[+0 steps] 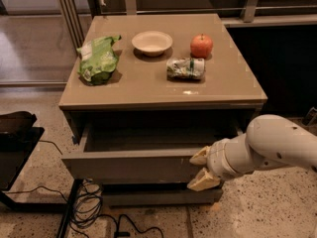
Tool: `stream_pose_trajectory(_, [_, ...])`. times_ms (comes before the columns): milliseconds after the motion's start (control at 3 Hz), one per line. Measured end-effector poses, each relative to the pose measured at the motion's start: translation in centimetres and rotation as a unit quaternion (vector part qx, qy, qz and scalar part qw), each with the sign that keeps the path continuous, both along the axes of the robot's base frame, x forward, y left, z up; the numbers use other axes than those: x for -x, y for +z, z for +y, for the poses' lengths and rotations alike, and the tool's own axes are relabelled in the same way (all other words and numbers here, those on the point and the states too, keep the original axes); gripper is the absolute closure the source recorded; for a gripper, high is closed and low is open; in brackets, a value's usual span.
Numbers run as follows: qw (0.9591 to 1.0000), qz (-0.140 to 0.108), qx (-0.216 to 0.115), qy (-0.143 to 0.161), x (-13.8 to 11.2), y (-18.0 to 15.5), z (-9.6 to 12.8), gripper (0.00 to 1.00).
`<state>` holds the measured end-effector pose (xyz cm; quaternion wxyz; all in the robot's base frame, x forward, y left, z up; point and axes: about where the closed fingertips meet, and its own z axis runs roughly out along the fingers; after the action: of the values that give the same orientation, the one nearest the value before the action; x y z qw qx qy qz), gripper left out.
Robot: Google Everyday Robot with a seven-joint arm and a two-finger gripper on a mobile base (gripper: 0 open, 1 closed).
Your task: Close top drawer
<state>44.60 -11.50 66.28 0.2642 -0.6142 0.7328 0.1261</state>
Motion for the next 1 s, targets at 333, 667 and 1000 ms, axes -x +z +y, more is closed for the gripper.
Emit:
stream_pose_trajectory(333, [1.0000, 0.004, 0.000, -0.002, -1.7, -0.6, 0.0, 0.00])
stream_pose_trajectory(667, [1.0000, 0.004, 0.000, -0.002, -1.6, -0.6, 0.0, 0.19])
stream_pose_trajectory(1000, [0.9993, -0.017, 0.007, -0.031, -6.6, 0.0, -1.9, 0.42])
